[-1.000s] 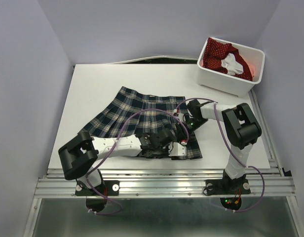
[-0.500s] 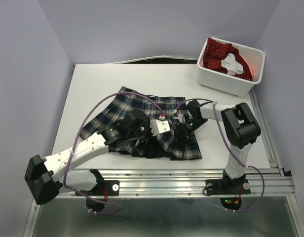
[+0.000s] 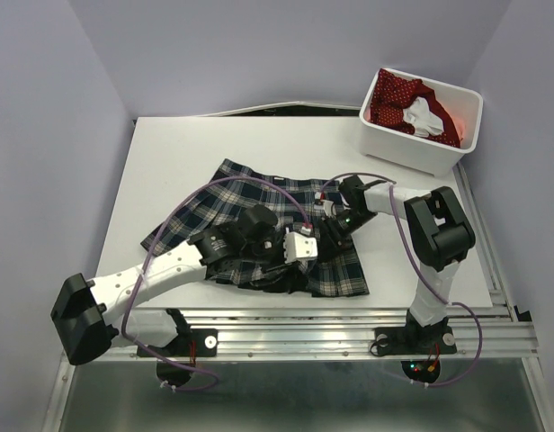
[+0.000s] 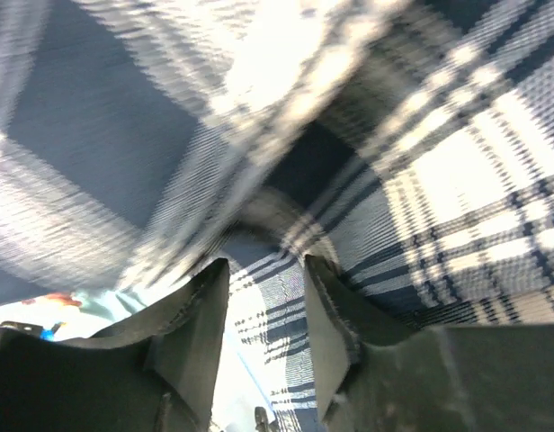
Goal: Fold and stack the skirts
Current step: Flatten the skirt out
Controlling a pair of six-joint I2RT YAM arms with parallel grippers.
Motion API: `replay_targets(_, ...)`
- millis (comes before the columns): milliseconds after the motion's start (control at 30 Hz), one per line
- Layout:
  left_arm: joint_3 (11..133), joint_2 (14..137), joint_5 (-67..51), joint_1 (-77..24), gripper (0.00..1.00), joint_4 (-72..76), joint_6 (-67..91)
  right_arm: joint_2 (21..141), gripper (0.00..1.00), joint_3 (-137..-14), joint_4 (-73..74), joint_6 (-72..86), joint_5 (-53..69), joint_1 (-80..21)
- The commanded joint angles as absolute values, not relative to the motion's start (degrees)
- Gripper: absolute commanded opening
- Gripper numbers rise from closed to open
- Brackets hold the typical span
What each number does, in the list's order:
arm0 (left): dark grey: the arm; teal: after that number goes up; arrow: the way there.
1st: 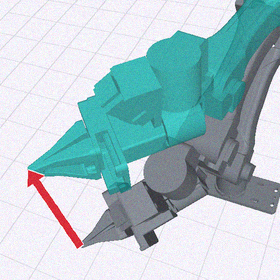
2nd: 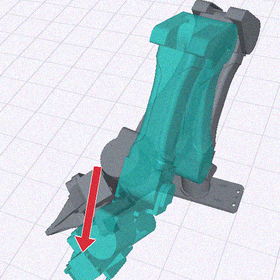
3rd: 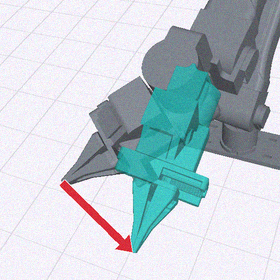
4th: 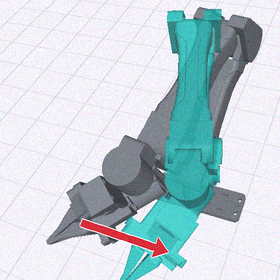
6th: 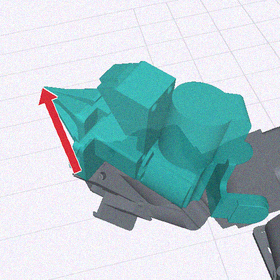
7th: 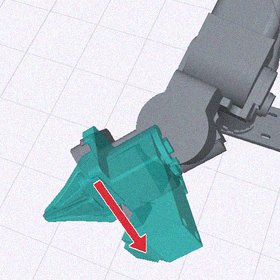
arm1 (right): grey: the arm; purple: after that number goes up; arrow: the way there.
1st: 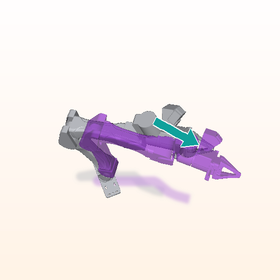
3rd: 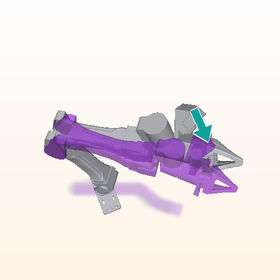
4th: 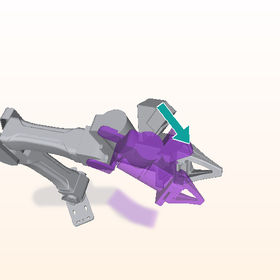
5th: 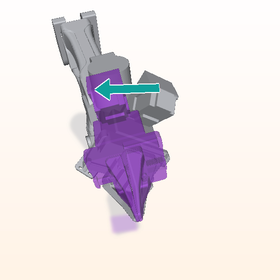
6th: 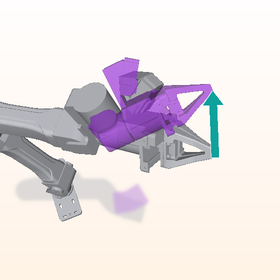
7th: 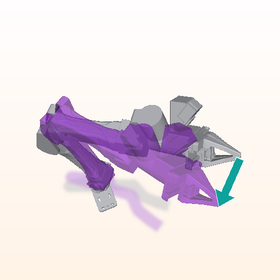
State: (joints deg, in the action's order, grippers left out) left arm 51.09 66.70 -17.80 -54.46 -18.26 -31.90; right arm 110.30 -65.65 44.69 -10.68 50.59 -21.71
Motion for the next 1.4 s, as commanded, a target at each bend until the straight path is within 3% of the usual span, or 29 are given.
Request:
replay_targets(0, 52.21, 67.5, -22.41, -56.95, 0.48, -15.48, -30.68, 108.98, 0.46, -66.98, 46.32, -10.9, 53.26, -21.62)
replay_targets(33, 52.56, 68.63, -22.5, -57.91, 0.55, -15.03, -30.67, 109.07, 0.47, -66.8, 46.32, -11.07, 53.44, -21.62)
replay_targets(267, 55.19, 72.16, -22.42, -60.03, 0.61, -15.47, -29.98, 105.65, 0.47, -69.6, 48.95, -13.79, 50.19, -21.01)
replay_targets(567, 55.46, 72.5, -24.35, -46.07, 0.52, -13.18, -20.66, 105.2, 0.47, -69.97, 49.23, -11.97, 50.89, -19.78)
replay_targets(833, 55.99, 79.01, -22.85, -43.77, 0.47, -17.4, -19.69, 108.72, 0.46, -66.71, 40.34, -7.56, 49.13, -20.39)
replay_targets(1033, 55.46, 80.86, -26.62, -43.77, 0.39, -17.4, -18.63, 102.32, 0.44, -70.13, 40.87, -5.19, 48.95, -20.39)
replay_targets(1233, 54.58, 80.07, -27.51, -43.77, 0.38, -16.35, -16.97, 96.16, 0.43, -71.9, 42.63, -0.19, 54.04, -21.61)
replay_targets(1367, 55.11, 80.07, -27.25, -43.77, 0.43, -14.94, -14.77, 96.06, 0.43, -69.97, 39.38, 6.84, 58.44, -25.47)
